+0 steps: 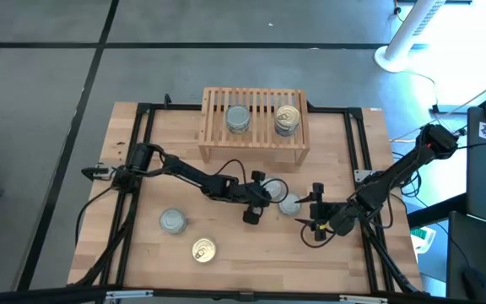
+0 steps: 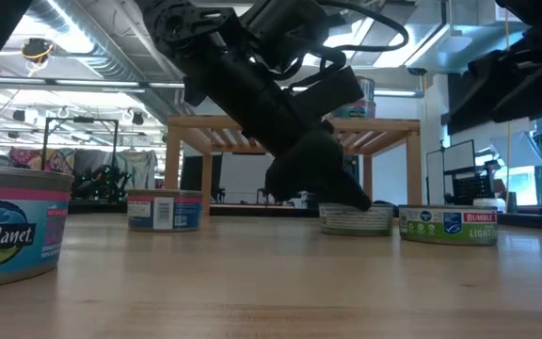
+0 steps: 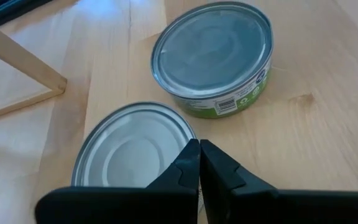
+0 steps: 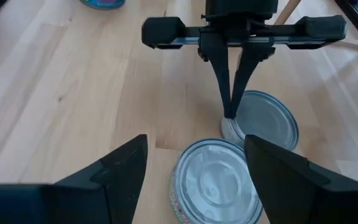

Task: Stack canned seafood by type on shelf
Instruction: Put the green white tuna can on the shelf aligned with the other green white tuna can

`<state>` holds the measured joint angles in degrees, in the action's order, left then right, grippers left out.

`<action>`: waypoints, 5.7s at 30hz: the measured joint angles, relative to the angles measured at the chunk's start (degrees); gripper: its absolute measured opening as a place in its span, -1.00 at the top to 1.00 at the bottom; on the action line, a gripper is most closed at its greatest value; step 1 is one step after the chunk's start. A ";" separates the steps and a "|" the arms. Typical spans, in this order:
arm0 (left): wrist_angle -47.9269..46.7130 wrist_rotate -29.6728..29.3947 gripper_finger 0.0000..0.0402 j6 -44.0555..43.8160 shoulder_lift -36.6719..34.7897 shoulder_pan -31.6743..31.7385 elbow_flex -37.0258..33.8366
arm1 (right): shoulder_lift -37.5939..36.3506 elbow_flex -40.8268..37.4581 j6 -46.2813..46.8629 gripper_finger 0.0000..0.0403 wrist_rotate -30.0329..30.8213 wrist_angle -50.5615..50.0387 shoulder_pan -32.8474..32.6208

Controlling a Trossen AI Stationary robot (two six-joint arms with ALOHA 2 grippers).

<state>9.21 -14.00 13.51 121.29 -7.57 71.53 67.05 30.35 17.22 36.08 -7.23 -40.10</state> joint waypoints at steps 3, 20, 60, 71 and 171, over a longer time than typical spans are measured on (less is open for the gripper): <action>-0.37 0.17 1.00 -0.10 -0.06 -0.03 0.23 | 1.88 -0.01 -1.71 -0.33 0.62 0.23 0.00; -1.53 -0.20 1.00 -3.34 -0.94 -0.59 0.28 | 12.87 -0.01 -5.87 -0.33 8.16 8.63 0.00; -1.35 -0.18 0.99 -10.48 -2.64 -4.48 0.43 | 30.75 5.18 -26.63 -0.33 16.30 23.15 0.00; -1.25 -0.20 0.99 -10.61 -4.04 -4.45 0.43 | 31.91 7.25 -26.74 -0.33 17.92 20.18 0.00; -39.43 -6.35 0.99 -23.92 -32.18 -11.99 0.06 | 31.91 20.25 -42.77 0.25 8.55 17.04 7.26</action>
<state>-30.22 -20.35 -10.41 89.11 -19.56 71.59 98.96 50.60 -25.55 44.62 9.81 -32.84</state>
